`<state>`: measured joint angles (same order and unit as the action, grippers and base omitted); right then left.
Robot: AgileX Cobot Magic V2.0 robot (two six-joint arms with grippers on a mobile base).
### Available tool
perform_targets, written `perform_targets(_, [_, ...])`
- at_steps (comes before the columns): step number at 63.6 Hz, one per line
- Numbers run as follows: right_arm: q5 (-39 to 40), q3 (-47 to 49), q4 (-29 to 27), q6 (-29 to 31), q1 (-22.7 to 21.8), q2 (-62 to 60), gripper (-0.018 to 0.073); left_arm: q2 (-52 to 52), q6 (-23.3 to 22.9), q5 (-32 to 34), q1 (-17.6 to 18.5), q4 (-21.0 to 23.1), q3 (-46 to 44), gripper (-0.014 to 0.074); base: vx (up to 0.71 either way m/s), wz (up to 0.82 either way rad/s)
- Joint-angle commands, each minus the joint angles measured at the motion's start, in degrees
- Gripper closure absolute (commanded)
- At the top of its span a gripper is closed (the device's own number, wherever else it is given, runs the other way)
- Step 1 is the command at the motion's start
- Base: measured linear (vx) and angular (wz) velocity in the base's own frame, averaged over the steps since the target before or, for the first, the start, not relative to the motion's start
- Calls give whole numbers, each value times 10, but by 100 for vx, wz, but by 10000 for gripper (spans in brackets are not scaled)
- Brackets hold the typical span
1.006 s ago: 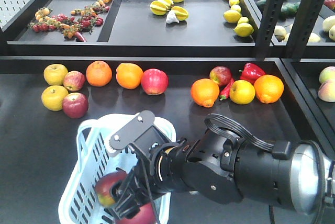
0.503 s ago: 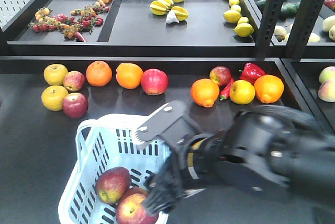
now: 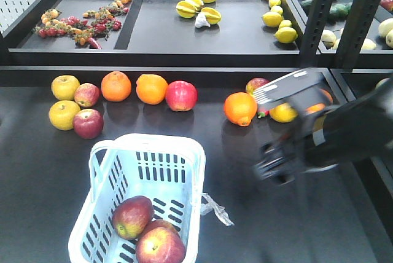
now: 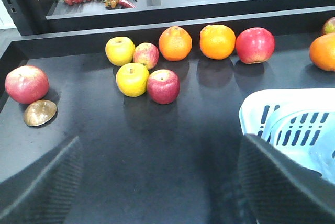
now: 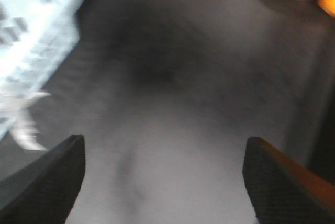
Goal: Pick three apples into basket with both arms
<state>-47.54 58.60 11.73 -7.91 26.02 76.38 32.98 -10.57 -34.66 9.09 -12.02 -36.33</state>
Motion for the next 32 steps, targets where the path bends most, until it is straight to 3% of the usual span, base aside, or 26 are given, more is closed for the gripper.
perform_targets(1, [3,15,-25,49,-56,-36,-24,2,-5,35,1,-5,-14,9,0,0])
perform_targets(19, [-68,15,-53,84,-219,-128,-24,2,-5,35,1,-5,-14,9,0,0])
perform_targets(32, [-83,15,-73,85,-257,-196,-24,2,-5,35,1,-5,-14,9,0,0])
